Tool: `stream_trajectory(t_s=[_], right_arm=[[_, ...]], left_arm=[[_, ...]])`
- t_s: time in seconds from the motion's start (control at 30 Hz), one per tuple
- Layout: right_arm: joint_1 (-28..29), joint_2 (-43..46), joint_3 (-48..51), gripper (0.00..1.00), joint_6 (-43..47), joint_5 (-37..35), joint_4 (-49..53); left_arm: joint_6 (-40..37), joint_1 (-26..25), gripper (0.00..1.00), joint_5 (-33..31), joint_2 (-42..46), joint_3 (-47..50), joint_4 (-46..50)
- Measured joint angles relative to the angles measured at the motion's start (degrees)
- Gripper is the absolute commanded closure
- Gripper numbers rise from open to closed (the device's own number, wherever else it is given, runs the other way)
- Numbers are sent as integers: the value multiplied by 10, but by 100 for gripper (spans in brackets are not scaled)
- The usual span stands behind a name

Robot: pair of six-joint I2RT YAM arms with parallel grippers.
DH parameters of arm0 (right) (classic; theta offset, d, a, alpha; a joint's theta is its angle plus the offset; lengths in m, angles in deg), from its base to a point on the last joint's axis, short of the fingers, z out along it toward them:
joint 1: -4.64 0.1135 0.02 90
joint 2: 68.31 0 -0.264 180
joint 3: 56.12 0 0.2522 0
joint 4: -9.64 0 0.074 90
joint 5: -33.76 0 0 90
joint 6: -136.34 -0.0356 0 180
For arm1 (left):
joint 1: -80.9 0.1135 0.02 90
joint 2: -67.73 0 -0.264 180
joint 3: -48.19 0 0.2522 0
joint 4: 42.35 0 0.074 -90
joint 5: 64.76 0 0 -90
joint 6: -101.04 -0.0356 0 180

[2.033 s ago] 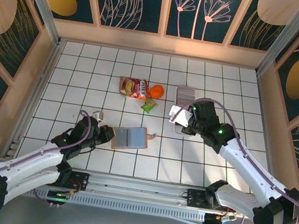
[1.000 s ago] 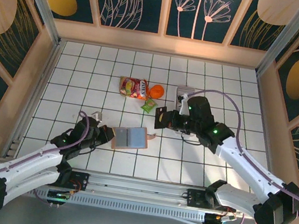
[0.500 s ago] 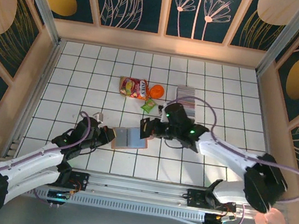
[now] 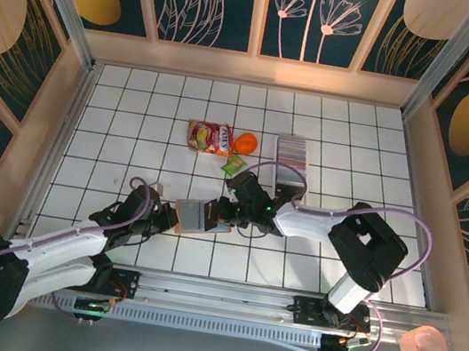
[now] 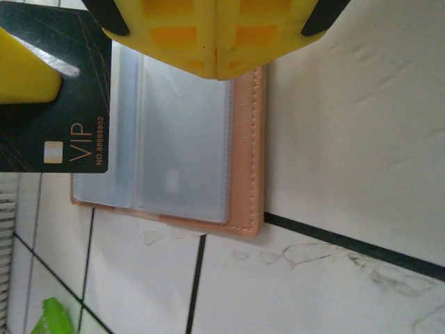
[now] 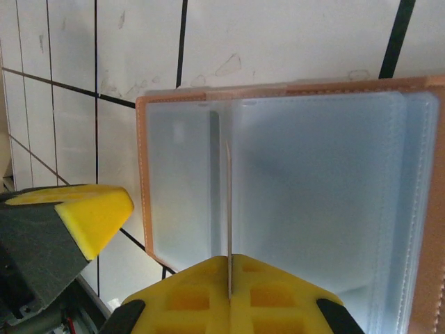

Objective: Put the credit cards into the card holder

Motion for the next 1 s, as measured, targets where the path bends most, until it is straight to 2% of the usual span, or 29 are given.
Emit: stream_trajectory(t_s=[0.6, 1.0], right_arm=[[4, -44, -11, 100, -5, 0, -44], [16, -50, -11, 100, -42, -1, -62]], left_arm=[[-11, 0, 100, -17, -26, 6, -14], [-12, 0, 100, -17, -35, 9, -27]])
